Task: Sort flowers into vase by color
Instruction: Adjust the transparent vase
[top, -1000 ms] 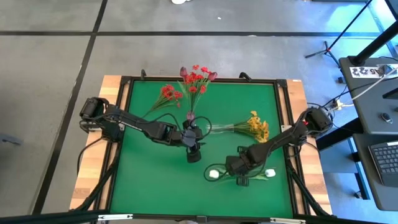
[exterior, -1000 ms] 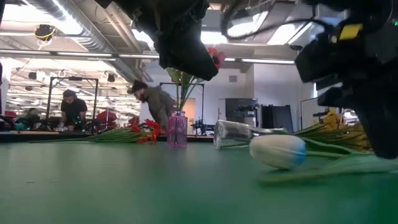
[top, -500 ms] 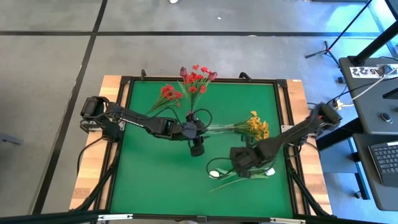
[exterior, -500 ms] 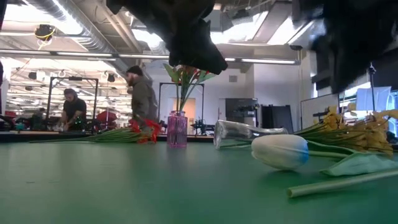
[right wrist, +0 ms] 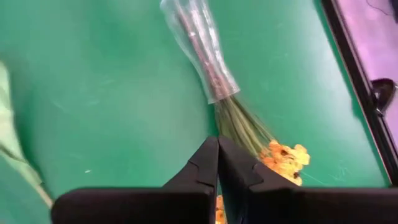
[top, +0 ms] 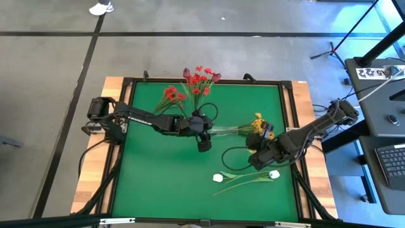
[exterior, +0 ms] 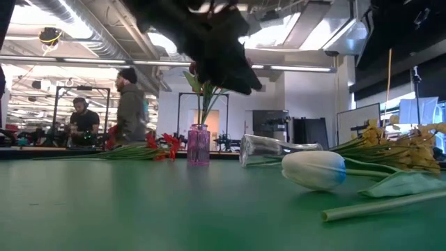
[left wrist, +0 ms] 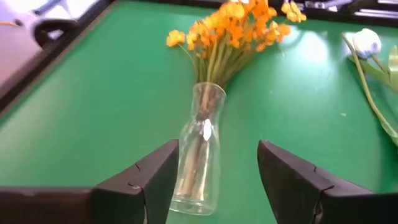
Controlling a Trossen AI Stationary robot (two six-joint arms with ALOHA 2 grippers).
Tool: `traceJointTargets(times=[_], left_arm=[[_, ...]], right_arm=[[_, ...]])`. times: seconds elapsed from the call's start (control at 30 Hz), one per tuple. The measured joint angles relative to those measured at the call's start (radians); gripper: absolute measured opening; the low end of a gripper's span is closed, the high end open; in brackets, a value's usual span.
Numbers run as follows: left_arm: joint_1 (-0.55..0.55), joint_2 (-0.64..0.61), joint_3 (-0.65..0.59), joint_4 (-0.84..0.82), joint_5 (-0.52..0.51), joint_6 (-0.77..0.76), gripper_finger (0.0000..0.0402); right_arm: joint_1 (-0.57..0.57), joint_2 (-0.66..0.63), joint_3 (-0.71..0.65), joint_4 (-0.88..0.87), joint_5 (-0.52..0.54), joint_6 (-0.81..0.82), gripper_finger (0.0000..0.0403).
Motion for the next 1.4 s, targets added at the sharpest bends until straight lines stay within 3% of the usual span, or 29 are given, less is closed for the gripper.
traceJointTargets(times=[0.37, 0.53, 0.77, 1.1, 1.4], left_arm=[[0.051, 0.073, 0.0, 0.051, 0.05, 0.001, 0.0217], [0.079, 0.075, 0.001, 0.056, 0.05, 0.001, 0.0217], [0.057, 0.083, 0.0, 0.058, 0.048, 0.001, 0.0217], [-0.058, 0.025, -0.001, 0.037, -0.052, 0.028, 0.0212], [-0.113, -0.001, 0.0, 0.001, -0.107, 0.017, 0.021]], right_arm=[[-0.031, -0.17, -0.237, 0.21, -0.016, 0.046, 0.001], [-0.159, -0.174, -0.361, 0.354, -0.052, 0.006, 0.001], [-0.374, -0.172, -0.513, 0.773, -0.192, -0.214, 0.001], [-0.604, -0.085, -0.525, 0.96, -0.322, -0.38, 0.001], [-0.634, 0.065, -0.525, 1.029, -0.496, -0.388, 0.001]])
